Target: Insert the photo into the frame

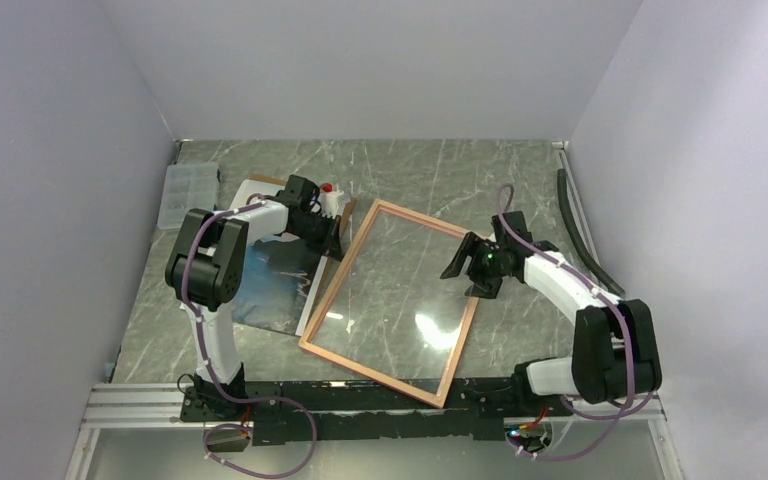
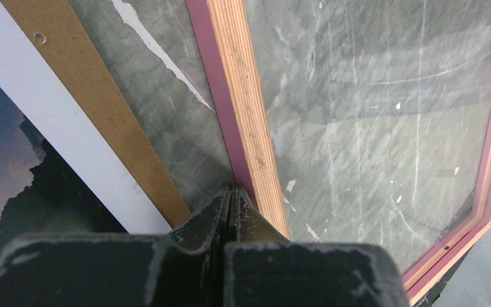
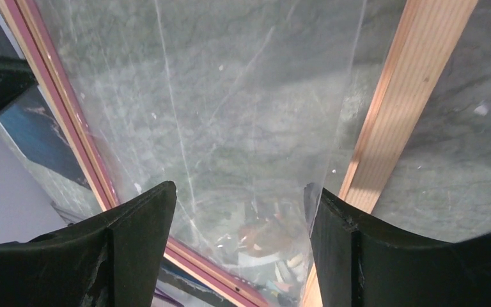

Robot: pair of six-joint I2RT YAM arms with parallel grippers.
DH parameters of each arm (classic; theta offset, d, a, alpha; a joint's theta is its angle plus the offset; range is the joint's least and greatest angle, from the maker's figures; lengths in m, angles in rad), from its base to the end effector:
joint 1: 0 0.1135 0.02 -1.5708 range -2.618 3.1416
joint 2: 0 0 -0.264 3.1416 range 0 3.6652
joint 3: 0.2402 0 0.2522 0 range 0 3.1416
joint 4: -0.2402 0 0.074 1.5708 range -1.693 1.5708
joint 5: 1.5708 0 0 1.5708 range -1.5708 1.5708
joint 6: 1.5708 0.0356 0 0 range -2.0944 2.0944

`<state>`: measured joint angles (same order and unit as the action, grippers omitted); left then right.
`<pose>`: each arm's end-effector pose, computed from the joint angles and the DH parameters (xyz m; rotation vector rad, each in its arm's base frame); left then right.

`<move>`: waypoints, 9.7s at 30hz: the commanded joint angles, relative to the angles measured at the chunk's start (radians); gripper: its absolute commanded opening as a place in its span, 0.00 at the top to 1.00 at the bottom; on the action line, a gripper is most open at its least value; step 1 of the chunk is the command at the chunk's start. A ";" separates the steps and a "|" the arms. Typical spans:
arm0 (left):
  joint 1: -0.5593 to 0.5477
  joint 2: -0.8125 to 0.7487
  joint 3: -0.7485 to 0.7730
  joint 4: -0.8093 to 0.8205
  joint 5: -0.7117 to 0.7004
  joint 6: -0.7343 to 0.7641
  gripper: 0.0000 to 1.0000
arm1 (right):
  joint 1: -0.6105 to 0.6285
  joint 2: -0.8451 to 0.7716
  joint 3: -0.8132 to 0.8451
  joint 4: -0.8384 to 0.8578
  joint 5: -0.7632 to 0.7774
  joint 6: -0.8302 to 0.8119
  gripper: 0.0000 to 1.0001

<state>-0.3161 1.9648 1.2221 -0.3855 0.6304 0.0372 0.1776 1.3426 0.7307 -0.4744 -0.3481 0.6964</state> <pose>0.3607 -0.1401 0.1430 0.6554 2.5680 -0.9362 0.2393 0.0553 0.1840 0.5916 2.6963 0.7278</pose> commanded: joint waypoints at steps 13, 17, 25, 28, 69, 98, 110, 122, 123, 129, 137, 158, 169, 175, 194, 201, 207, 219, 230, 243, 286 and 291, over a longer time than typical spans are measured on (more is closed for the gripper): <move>-0.012 -0.074 -0.037 0.003 0.048 -0.014 0.97 | 0.089 -0.093 -0.005 -0.144 0.025 0.009 0.21; -0.012 -0.076 -0.033 0.000 0.050 -0.016 0.97 | 0.109 -0.107 0.058 -0.244 0.129 -0.030 0.19; -0.012 -0.078 -0.030 0.001 0.056 -0.019 0.97 | 0.115 -0.111 0.042 -0.272 0.156 -0.045 0.18; -0.012 -0.077 -0.031 0.001 0.058 -0.020 0.97 | 0.119 -0.097 0.035 -0.252 0.140 -0.043 0.18; -0.012 -0.072 -0.040 0.011 0.059 -0.021 0.97 | 0.120 -0.030 -0.060 -0.119 0.088 -0.014 0.20; -0.015 -0.030 -0.051 0.035 0.066 -0.019 0.97 | 0.123 0.010 -0.121 0.200 -0.053 0.094 0.25; -0.028 -0.030 -0.055 0.031 0.070 -0.014 0.97 | 0.122 0.043 -0.101 0.285 -0.029 0.086 0.29; -0.035 -0.038 -0.054 0.029 0.071 -0.019 0.97 | 0.117 0.138 0.068 0.139 0.161 -0.049 0.29; -0.035 -0.039 -0.053 0.028 0.070 -0.019 0.97 | 0.110 0.160 0.079 0.136 0.162 -0.053 0.29; -0.035 -0.053 -0.058 0.019 0.070 -0.012 0.97 | 0.089 0.244 0.149 0.119 0.174 -0.078 0.29; -0.036 -0.053 -0.064 0.026 0.068 -0.011 0.97 | 0.089 0.325 0.211 0.112 0.182 -0.096 0.31; -0.035 -0.021 -0.078 0.046 0.054 0.007 0.97 | 0.063 0.376 0.156 0.309 -0.010 0.048 0.35; -0.004 -0.048 -0.041 0.001 0.062 0.002 0.97 | 0.058 0.197 0.353 0.075 0.004 -0.065 0.23; 0.031 -0.069 -0.015 -0.029 0.062 0.015 0.97 | -0.010 0.082 0.362 -0.076 0.109 -0.117 0.13; 0.026 -0.088 -0.063 -0.019 0.101 0.015 0.97 | -0.130 0.125 0.100 0.046 0.028 -0.038 0.00; 0.020 -0.049 -0.040 0.004 0.085 0.003 0.97 | -0.134 0.293 0.283 0.145 -0.047 0.007 0.04; 0.019 -0.042 -0.035 0.012 0.078 0.000 0.97 | -0.133 0.352 0.438 0.041 0.091 -0.017 0.09; 0.025 -0.018 0.009 0.011 0.040 -0.008 0.97 | 0.117 0.441 0.616 0.005 0.336 -0.045 0.34; 0.025 -0.034 -0.009 0.015 0.034 -0.015 0.97 | 0.206 0.722 0.859 -0.013 0.339 -0.042 0.46; 0.025 -0.047 -0.015 0.018 0.037 -0.016 0.97 | 0.248 0.837 0.963 -0.058 0.367 -0.048 0.48; 0.004 -0.013 0.080 0.057 0.033 -0.151 0.97 | 0.330 0.921 1.279 -0.225 0.378 -0.102 0.38; 0.085 -0.081 0.138 -0.055 0.022 -0.089 0.92 | 0.300 0.674 1.030 -0.159 0.372 -0.093 0.18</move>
<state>-0.2947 1.9736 1.2953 -0.3687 0.6437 -0.0895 0.5087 2.2555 1.8874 -0.6693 0.0395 0.6056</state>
